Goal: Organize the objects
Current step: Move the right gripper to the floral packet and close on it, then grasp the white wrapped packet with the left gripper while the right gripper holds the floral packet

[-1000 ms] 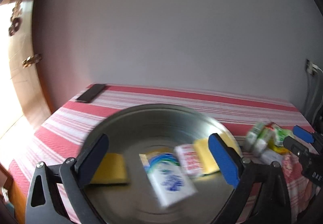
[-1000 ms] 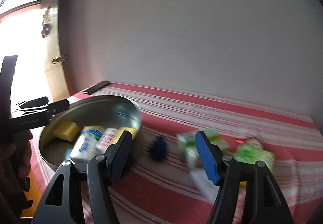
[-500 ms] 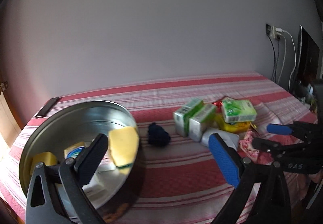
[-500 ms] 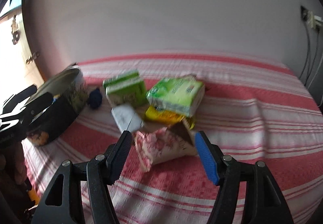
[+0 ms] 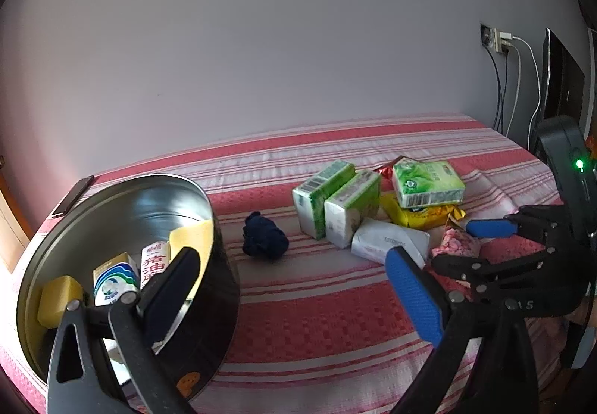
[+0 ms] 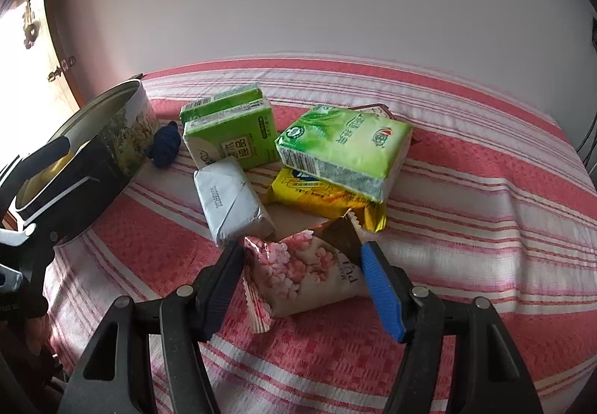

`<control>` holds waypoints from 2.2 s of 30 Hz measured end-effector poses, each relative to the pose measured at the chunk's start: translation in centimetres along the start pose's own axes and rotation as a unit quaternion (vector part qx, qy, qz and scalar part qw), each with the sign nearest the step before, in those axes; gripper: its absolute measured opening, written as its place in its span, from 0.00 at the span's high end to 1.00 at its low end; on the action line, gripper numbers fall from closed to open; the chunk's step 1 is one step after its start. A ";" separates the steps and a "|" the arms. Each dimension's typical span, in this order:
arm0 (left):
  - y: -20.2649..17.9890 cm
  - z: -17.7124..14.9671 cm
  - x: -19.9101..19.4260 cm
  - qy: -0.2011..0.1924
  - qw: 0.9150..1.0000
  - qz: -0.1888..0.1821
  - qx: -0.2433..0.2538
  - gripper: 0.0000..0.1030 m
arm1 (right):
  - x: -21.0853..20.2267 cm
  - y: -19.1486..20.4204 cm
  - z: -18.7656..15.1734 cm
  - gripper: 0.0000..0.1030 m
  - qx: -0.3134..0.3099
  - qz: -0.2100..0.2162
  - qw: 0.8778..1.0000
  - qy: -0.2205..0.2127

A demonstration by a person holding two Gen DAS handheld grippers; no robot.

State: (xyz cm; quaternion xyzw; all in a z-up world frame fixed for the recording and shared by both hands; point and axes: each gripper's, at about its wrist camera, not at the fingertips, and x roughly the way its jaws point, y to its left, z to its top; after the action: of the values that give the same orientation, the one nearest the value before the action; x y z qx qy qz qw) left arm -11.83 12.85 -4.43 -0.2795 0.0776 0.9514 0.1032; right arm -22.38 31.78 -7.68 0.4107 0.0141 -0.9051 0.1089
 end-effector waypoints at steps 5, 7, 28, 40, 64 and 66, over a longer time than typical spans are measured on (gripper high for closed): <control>-0.3 0.0 0.0 0.001 1.000 -0.001 0.001 0.02 | 0.0 -0.3 -0.2 0.35 0.006 -0.014 1.000 0.013; -0.5 -0.1 0.0 0.002 1.000 -0.001 0.004 0.02 | 0.0 -0.3 -0.1 0.35 0.004 -0.014 1.000 0.013; -2.5 -0.1 0.7 0.016 1.000 -0.015 0.021 0.02 | -2.4 -0.7 -0.4 0.64 0.007 -0.037 0.998 -0.050; -5.1 0.5 3.0 0.051 0.997 -0.047 0.021 0.02 | -5.2 -1.4 -0.7 0.64 0.062 -0.104 0.980 -0.155; -6.8 0.8 8.6 0.154 0.981 -0.116 0.028 0.28 | -4.2 -2.8 -0.2 0.64 0.080 -0.114 0.980 -0.140; -6.6 0.7 8.4 0.152 0.981 -0.116 0.028 0.29 | -4.3 -2.8 -0.2 0.64 0.082 -0.116 0.980 -0.141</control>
State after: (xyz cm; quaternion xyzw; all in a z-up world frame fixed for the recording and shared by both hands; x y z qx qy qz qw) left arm -17.54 20.67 -9.08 -0.4252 0.0860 0.8767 0.2079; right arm -20.10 35.37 -4.82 0.2820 -0.0280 -0.9585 -0.0299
